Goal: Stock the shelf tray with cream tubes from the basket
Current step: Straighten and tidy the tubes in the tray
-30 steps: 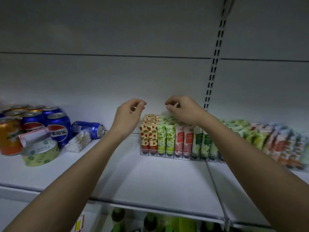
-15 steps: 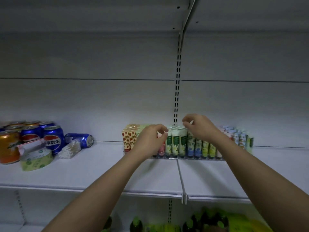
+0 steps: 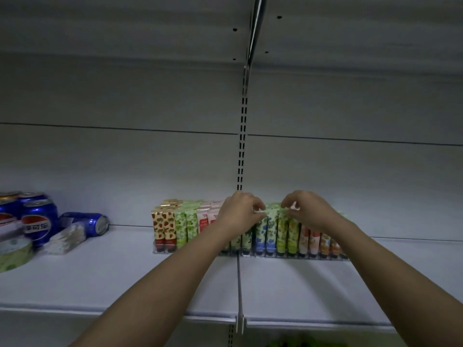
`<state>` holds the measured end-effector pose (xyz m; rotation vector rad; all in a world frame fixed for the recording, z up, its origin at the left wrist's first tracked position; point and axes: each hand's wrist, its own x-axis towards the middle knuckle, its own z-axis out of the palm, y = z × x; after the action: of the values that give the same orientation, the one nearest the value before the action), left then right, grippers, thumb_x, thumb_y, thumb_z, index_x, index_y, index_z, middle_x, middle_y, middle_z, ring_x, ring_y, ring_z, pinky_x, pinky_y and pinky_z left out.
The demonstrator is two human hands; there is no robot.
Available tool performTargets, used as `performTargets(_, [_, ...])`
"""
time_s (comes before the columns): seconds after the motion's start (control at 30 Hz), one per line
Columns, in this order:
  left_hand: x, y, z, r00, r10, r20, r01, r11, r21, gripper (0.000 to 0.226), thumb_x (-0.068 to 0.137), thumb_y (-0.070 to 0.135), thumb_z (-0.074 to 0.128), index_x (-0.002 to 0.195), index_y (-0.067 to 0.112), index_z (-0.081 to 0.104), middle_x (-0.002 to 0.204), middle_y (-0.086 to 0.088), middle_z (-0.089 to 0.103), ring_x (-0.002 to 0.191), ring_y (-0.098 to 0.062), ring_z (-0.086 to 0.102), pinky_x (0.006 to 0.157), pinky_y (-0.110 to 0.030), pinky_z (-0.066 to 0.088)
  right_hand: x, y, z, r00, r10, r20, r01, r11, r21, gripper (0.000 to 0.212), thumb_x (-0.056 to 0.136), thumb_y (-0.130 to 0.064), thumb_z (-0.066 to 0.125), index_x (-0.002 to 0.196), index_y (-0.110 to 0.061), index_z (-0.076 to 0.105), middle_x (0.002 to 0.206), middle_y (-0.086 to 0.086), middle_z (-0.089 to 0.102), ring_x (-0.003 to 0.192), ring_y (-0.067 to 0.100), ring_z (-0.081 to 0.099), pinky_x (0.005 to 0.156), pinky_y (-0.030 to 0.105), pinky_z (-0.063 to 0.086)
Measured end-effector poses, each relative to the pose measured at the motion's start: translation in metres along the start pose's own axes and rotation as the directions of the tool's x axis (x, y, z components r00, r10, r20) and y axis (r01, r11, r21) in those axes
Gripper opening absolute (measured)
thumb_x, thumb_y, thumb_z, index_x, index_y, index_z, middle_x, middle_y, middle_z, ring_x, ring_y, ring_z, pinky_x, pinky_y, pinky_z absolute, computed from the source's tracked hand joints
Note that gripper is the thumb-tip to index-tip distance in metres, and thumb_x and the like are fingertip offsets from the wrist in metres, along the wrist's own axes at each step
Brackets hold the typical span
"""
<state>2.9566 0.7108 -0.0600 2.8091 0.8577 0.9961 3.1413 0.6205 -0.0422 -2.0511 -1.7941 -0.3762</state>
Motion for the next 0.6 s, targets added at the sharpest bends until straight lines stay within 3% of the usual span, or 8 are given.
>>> performTargets(0.23, [0.018,0.008,0.013,1.000,0.023,0.021,-0.023,1.000,0.018,0.018,0.088,0.033,0.065,0.100,0.025,0.076,0.101,0.006,0.069,0.090,-0.011,0.055,0.075,-0.024,0.039,0.010,0.002,0.001,0.998,0.006,0.067,-0.003,0.999,-0.035,0.011,0.089,-0.023,0.064,0.097,-0.024,0.072,0.103,-0.005,0.068,0.092,0.014,0.060,0.083,0.034,0.052])
performTargets(0.4, [0.020,0.001,0.016,0.999,0.003,0.037,-0.003,1.000,0.003,0.013,0.088,0.025,0.064,0.095,0.024,0.076,0.100,0.007,0.067,0.090,-0.010,0.055,0.081,-0.028,0.046,0.013,0.003,0.003,0.996,0.009,0.086,-0.010,1.000,0.014,0.004,0.086,-0.026,0.069,0.088,-0.025,0.072,0.093,-0.006,0.069,0.083,0.012,0.060,0.072,0.029,0.048])
performTargets(0.6, [0.024,0.000,0.023,0.998,-0.055,0.043,0.057,0.997,-0.058,0.020,0.082,0.044,0.064,0.089,0.029,0.076,0.086,0.014,0.056,0.086,-0.009,0.054,0.071,-0.027,0.042,0.016,0.003,0.003,0.996,0.011,0.093,-0.013,1.000,0.021,0.004,0.086,-0.027,0.070,0.084,-0.024,0.071,0.088,-0.006,0.069,0.083,0.011,0.061,0.076,0.034,0.053])
